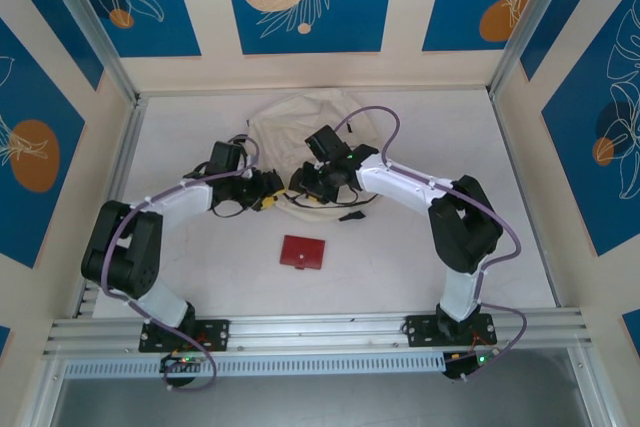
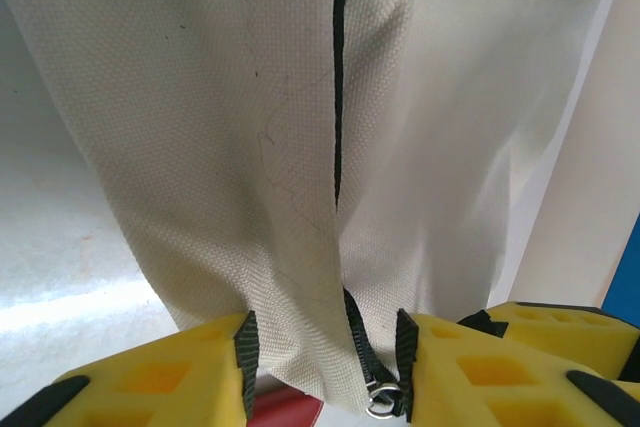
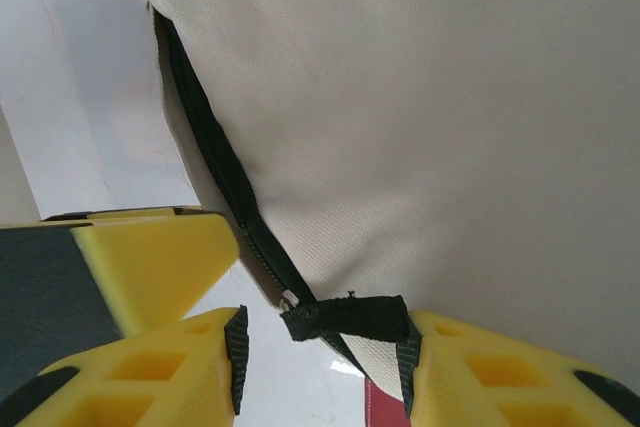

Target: Pack the student bag

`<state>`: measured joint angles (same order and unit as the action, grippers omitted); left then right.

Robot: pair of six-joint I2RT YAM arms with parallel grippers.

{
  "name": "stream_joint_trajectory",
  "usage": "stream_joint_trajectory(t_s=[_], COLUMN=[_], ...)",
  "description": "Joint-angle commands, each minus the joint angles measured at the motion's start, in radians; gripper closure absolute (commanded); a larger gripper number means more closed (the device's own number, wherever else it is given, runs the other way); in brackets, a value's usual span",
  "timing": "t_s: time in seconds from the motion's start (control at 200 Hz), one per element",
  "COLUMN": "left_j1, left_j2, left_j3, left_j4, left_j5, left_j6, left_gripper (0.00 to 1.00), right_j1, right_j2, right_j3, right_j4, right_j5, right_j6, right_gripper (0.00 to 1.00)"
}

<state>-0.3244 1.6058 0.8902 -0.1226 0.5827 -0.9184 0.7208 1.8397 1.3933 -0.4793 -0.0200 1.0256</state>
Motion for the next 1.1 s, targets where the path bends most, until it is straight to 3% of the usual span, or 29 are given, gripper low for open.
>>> stream_joint_trajectory(t_s=[0.0,0.13,0.335,0.455,0.605,0.93,1.075,1.095], left_j1=[-0.011,-0.013,-0.018,-0.021,-0.021,-0.018,-0.013,-0.014], left_j2=[0.025,0.037,0.042,0.029,0.002,-0.058,-0.06,-0.057], left_j3=[0.032,0.05,0.059,0.044,0.022,-0.025,-0.02,-0.017], left_j4=[0.002,-0.011,-0.06,-0.073,-0.087,-0.103,-0.099,-0.093], left_j5=[0.0,-0.006,-0.024,-0.022,-0.012,0.013,0.013,0.012], left_j6=[-0.005,0.003,0.028,0.034,0.053,0.143,0.141,0.132], left_gripper=[0.6,0.64,0.78,0.89,1.0,1.0,1.0,0.96], right_j1=[0.006,0.007,0.006,0.005,0.002,-0.006,-0.001,0.001], right_j2=[0.022,0.047,0.058,0.049,0.043,0.059,0.042,0.037], right_j3=[0.033,0.054,0.068,0.075,0.086,0.108,0.104,0.102], right_j4=[-0.014,-0.005,-0.01,-0.022,-0.032,-0.056,-0.019,-0.011], right_j5=[-0.017,-0.034,0.007,0.061,0.12,0.192,0.111,0.09], right_j6=[0.041,0.043,0.019,-0.011,-0.033,-0.056,-0.159,-0.184], right_gripper=[0.56,0.61,0.86,0.95,0.97,1.0,1.0,1.0])
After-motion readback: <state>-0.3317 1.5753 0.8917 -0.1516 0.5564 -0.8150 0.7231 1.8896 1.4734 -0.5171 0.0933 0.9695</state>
